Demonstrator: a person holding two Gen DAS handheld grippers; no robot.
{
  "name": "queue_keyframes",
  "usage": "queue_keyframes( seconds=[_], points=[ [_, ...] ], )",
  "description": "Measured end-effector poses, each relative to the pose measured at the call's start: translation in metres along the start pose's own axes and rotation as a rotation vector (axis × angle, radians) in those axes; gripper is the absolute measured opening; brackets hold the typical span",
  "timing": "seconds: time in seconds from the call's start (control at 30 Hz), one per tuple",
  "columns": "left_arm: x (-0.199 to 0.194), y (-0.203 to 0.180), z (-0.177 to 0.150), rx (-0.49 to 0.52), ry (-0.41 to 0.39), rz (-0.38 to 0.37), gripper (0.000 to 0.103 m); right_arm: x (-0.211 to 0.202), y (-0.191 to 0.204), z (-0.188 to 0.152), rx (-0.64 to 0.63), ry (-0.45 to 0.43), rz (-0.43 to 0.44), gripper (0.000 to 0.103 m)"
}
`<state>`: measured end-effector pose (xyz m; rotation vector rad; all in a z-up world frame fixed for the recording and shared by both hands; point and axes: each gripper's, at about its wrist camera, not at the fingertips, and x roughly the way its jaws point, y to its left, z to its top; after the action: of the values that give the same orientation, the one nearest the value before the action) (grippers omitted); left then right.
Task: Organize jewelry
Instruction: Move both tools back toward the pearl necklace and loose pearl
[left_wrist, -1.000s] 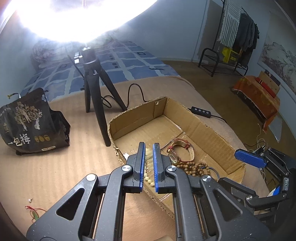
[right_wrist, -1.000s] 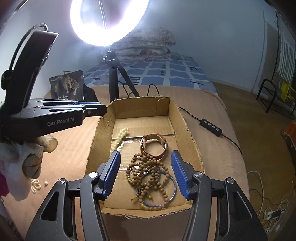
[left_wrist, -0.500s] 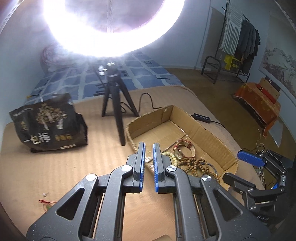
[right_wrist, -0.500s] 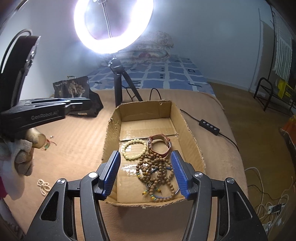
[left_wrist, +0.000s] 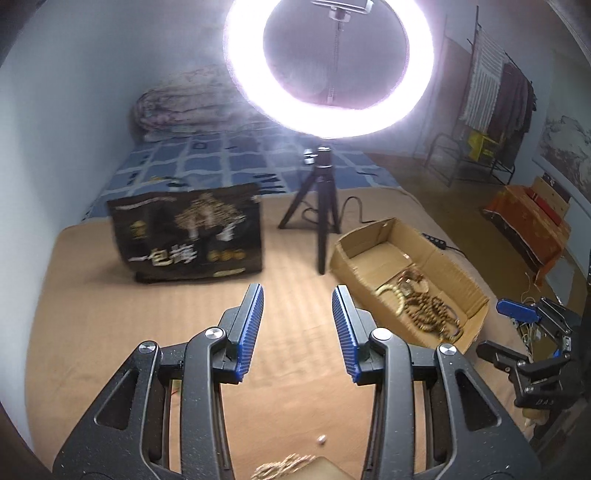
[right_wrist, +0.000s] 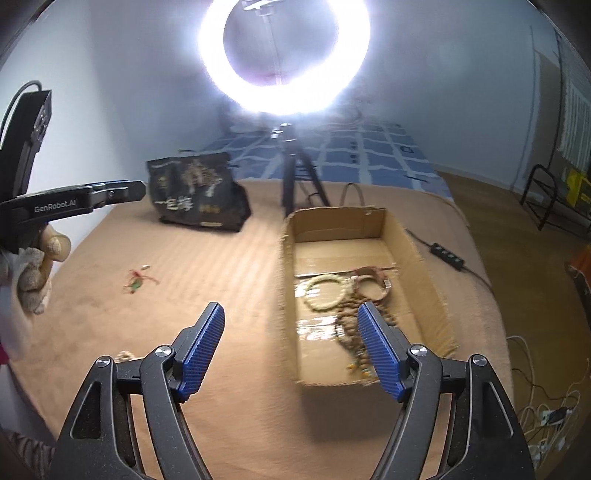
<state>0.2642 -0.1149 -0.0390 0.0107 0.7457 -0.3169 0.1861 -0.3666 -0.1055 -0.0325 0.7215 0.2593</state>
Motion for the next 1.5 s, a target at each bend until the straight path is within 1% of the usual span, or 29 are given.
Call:
queue_keyframes(
  seconds=[0.13, 0.3, 0.6, 0.67, 0.8, 0.9, 1.13, 1.23, 1.33, 1.47, 1.5],
  points=[
    [-0.019, 0.021, -0.020, -0.007, 0.004, 0.017, 0.039, 0.003, 0.017, -0.008, -0.008, 0.012, 0.037, 0.074],
    [-0.036, 0.041, -0.054, -0.027, 0.028, 0.024, 0.039, 0.009, 0.035, -0.019, -0.025, 0.027, 0.076, 0.074],
    [-0.031, 0.064, -0.120, -0.097, 0.117, -0.007, 0.039, 0.028, 0.073, -0.043, -0.070, 0.079, 0.141, 0.074],
    [-0.028, 0.066, -0.134, -0.103, 0.137, -0.018, 0.039, 0.034, 0.082, -0.049, -0.089, 0.090, 0.155, 0.074],
    [-0.027, 0.065, -0.157, -0.095, 0.147, -0.035, 0.039, 0.044, 0.094, -0.058, -0.117, 0.113, 0.170, 0.074],
    [-0.025, 0.063, -0.169, -0.100, 0.162, -0.064, 0.039, 0.054, 0.099, -0.065, -0.121, 0.129, 0.185, 0.074],
    [-0.012, 0.050, -0.186, -0.078, 0.193, -0.109, 0.039, 0.073, 0.104, -0.074, -0.110, 0.150, 0.211, 0.073],
    [-0.005, 0.044, -0.191, -0.064, 0.205, -0.119, 0.039, 0.083, 0.111, -0.077, -0.128, 0.174, 0.220, 0.065],
    [0.003, 0.040, -0.195, -0.053, 0.218, -0.136, 0.039, 0.091, 0.118, -0.080, -0.145, 0.190, 0.225, 0.061],
    [0.011, 0.032, -0.197, -0.004, 0.219, -0.124, 0.039, 0.101, 0.126, -0.083, -0.170, 0.215, 0.229, 0.048],
    [0.013, 0.031, -0.197, 0.005, 0.218, -0.120, 0.039, 0.103, 0.127, -0.083, -0.171, 0.219, 0.229, 0.047]
  ],
)
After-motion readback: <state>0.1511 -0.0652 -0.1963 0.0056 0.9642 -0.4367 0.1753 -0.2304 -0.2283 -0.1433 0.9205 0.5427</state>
